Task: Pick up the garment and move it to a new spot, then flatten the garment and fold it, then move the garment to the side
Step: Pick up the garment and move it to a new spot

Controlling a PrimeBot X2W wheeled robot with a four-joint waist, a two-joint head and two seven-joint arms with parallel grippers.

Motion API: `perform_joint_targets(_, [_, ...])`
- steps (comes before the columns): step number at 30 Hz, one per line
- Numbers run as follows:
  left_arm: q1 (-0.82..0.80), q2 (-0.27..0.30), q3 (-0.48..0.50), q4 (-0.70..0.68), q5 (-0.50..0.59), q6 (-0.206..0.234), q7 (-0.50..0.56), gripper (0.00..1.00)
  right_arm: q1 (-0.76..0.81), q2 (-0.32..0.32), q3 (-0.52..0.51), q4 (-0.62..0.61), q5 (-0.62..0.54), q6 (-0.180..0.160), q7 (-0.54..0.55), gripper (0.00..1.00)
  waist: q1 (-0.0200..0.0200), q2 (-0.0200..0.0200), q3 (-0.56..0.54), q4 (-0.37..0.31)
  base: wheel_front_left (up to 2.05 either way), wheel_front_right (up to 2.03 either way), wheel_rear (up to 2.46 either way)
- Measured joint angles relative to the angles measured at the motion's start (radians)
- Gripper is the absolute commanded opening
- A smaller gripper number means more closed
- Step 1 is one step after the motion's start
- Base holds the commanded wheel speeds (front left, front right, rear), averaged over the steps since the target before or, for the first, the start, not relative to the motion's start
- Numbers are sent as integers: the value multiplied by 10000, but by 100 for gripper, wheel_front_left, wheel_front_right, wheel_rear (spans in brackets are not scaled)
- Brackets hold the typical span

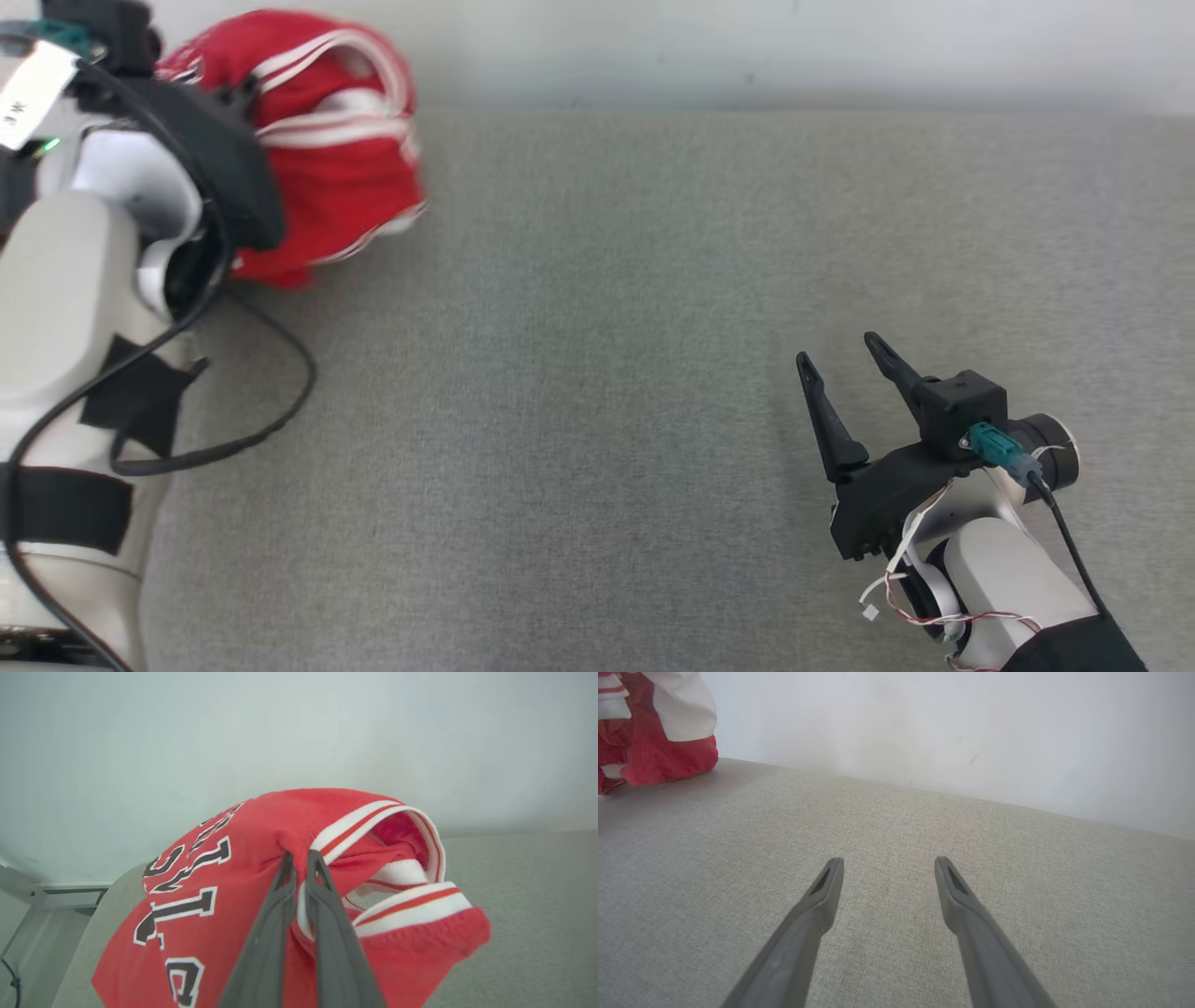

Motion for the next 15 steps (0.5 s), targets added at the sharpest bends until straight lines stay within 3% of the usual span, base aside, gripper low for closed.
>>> perform_joint_targets(15, [460, -259, -2477, -3285, -2403, -4, -249, 0, 399, 234, -238, 251, 339, -59, -428, 100, -1, 0, -627, -1289, 0, 0, 0])
